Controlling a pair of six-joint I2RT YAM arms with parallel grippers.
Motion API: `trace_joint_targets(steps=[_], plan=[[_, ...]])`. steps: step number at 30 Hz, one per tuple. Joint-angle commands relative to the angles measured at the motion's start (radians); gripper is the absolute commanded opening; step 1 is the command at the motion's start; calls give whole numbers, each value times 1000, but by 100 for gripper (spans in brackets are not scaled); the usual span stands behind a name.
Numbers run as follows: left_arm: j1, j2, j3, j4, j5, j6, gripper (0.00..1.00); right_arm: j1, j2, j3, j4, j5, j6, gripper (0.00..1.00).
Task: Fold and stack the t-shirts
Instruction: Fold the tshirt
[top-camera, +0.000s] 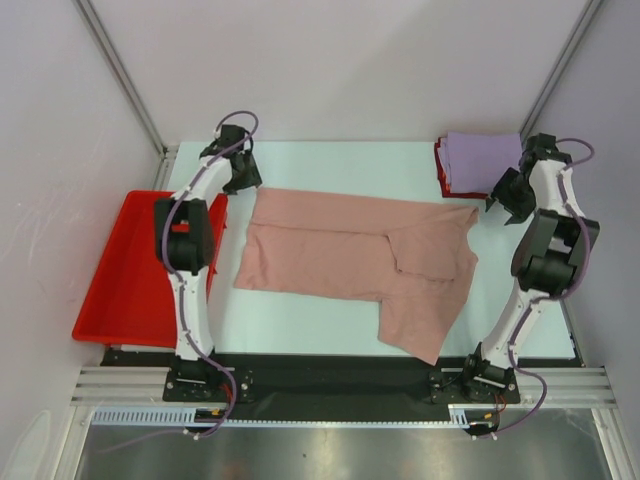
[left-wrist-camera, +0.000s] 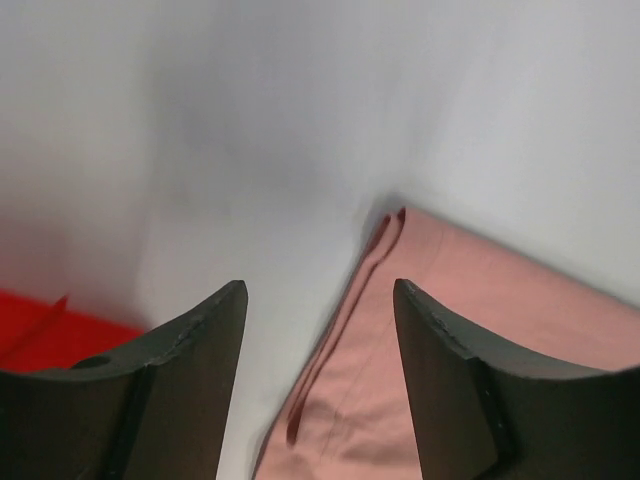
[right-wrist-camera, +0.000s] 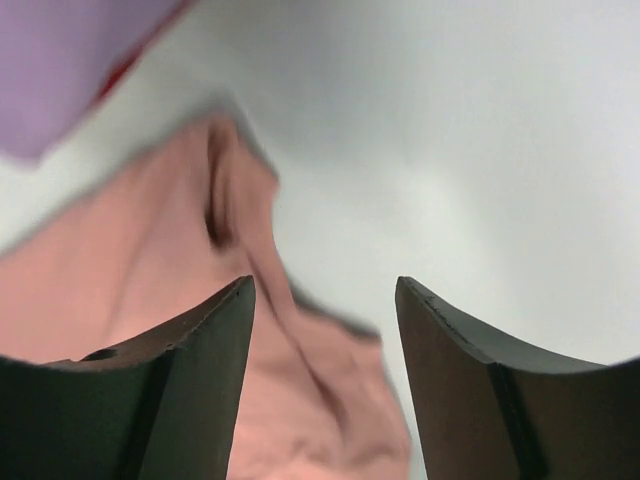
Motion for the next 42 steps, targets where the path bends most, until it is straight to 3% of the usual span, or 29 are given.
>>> trace_joint_targets(steps=[1, 6, 10, 12, 17, 21, 25, 29, 31, 36, 42], plan=[[-19, -231, -68, -25, -48, 33, 67, 37, -238, -78, -117, 29, 29, 64], [-83, -416, -229, -48, -95, 24, 68, 151, -459, -241, -195, -25, 77, 67], [-120, -600, -443, -59, -123, -25, 69, 302, -629, -428, -212, -59, 160, 67], [-140, -716, -523, -56, -127, -25, 68, 437, -756, -573, -189, -89, 204, 66], [-203, -910, -773, -68, -65, -14, 61, 708, -976, -907, -165, -105, 445, 59], [-269, -1048, -936, -73, -46, -48, 58, 879, -1112, -1015, -201, -39, 615, 51], [-320, -1164, -1054, -91, -35, -74, 53, 883, -1198, -1049, -278, 50, 668, 41], [-324, -1229, -1110, -91, -12, -80, 51, 879, -1242, -1187, -202, 29, 779, 40], [-324, -1244, -1114, -91, -17, -74, 50, 866, -1289, -1270, -160, -6, 891, 30], [-324, -1250, -1105, -105, 3, -62, 51, 782, -1448, -1342, -174, 37, 965, 32], [-324, -1270, -1128, -94, 11, -56, 51, 749, -1444, -1387, -148, 37, 1014, 34]])
